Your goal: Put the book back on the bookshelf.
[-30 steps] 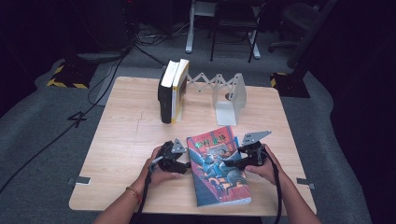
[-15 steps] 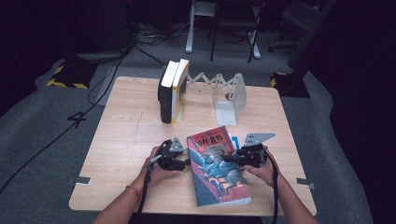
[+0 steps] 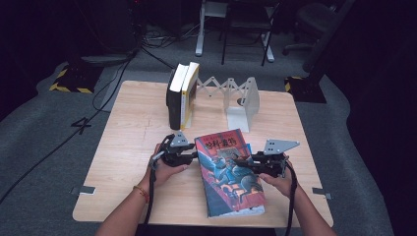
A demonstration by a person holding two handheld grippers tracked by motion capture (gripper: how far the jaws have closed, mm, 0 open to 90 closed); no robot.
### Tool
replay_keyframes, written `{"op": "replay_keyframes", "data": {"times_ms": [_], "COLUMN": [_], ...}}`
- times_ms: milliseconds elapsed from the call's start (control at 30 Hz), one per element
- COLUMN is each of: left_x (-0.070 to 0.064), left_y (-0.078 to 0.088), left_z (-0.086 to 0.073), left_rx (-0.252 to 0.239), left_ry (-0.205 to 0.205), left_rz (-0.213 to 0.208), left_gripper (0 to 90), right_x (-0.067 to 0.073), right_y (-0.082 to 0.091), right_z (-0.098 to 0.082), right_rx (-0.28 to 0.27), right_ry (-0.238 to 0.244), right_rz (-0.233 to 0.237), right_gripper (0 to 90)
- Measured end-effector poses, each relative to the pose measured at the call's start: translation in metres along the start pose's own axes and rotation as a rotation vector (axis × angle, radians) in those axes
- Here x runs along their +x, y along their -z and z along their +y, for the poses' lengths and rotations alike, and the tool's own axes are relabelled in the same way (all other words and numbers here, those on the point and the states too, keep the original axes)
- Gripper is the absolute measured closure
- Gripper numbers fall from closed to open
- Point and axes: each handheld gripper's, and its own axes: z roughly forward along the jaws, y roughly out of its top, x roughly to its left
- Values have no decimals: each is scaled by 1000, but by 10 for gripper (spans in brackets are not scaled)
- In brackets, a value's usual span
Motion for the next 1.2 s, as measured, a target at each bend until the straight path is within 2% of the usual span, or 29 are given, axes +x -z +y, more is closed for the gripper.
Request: {"op": "replay_keyframes", "data": {"times_ms": [33,133,167,300,400,500,567,700,767,867,1000,1033,1133,1200], "left_x": [0,-3,-3,-6,-9,-10,-12,-11,-10,-8,-6,-5,-3,-3], "left_y": [1,6,6,12,12,11,11,10,9,12,19,25,31,39], "left_z": [2,13,13,24,28,31,35,38,39,45,54,62,69,79], "left_rx": [-4,-8,-8,-23,-45,-59,-54,-61,-75,-87,-110,-139,-151,-155], "left_ry": [-5,-54,-54,-104,-106,-120,-141,-143,-128,-131,-125,-115,-113,-133], "left_rz": [0,-4,-4,-30,-46,-60,-47,-47,-48,-37,-23,-22,-21,-4], "left_gripper": [635,706,737,781,811,831,847,895,896,897,898,898,897,898], "right_x": [1,2,2,0,0,-1,-3,-5,-5,-6,-4,-3,-1,2], "right_y": [2,6,6,13,15,16,16,16,15,16,16,17,18,19], "right_z": [2,6,6,8,10,13,15,18,19,21,28,31,38,42], "right_rx": [-15,-30,-30,-51,-60,-45,-47,-25,-10,-35,-70,-86,-113,-124], "right_ry": [5,27,27,35,43,54,47,51,63,63,80,90,117,131], "right_rz": [-8,-20,-20,26,43,27,23,2,-20,-29,-69,-85,-103,-115], "right_gripper": [791,782,782,713,677,678,682,714,738,767,780,784,798,810]}}
